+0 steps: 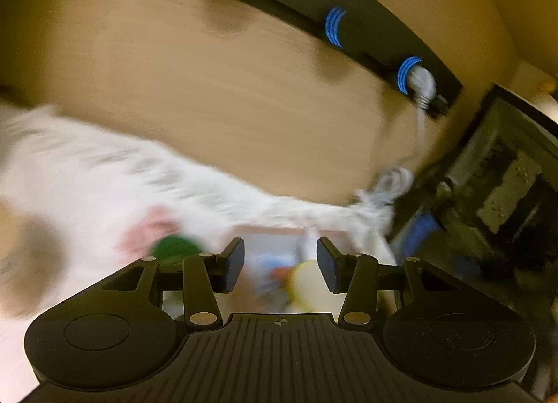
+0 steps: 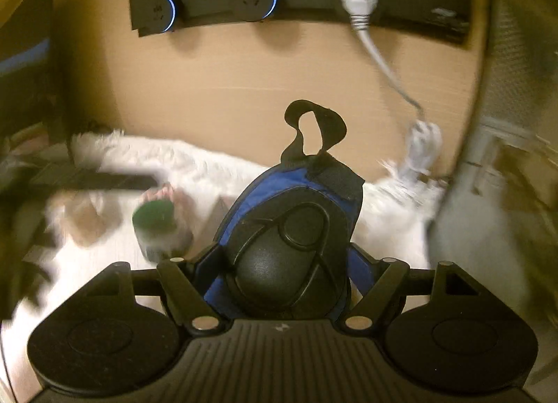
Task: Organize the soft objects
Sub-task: 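Carry the pad and pouch into the pink box and open both tools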
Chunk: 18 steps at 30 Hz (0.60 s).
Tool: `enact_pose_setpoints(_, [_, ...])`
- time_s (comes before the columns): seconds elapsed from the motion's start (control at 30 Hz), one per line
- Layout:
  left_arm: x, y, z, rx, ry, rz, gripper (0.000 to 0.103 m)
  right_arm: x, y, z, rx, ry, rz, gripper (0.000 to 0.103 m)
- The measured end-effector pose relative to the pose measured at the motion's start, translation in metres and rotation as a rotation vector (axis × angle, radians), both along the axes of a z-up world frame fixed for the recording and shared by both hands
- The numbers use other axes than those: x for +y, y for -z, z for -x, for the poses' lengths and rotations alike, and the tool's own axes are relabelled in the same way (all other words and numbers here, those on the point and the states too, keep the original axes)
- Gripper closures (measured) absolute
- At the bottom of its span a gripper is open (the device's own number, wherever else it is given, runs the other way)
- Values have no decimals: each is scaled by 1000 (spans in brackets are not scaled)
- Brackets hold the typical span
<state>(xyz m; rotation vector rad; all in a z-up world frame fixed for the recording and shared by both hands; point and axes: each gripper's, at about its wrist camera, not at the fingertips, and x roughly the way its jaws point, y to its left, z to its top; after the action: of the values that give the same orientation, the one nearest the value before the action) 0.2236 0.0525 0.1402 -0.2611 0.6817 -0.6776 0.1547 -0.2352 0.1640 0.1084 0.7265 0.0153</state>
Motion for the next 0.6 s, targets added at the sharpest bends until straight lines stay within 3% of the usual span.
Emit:
enact_pose_setpoints(0.13, [65,20,22,65,-151,-23,53,15,45,-78,229,0,-46,27])
enact_pose_setpoints(0.2, [96,34,34,111,-220,-38,53,28,77,-105,358,3,38,27])
enact_pose_setpoints(0.23, [107,40,40,127,-246,-51,53,36,90,-113,376,2,109,25])
enact_pose_setpoints(0.3, [125,52,51,159,-281,-83,53,46,102,-120,374,0,197,22])
enact_pose_setpoints(0.4, [136,70,66,202,-285,-117,53,46,104,-123,378,11,210,21])
enact_pose_setpoints(0.53, [123,84,74,248,-224,-155,53,54,102,-110,365,-52,249,16])
enact_pose_setpoints(0.6, [109,87,73,259,-169,-175,53,58,97,-97,308,-81,270,16])
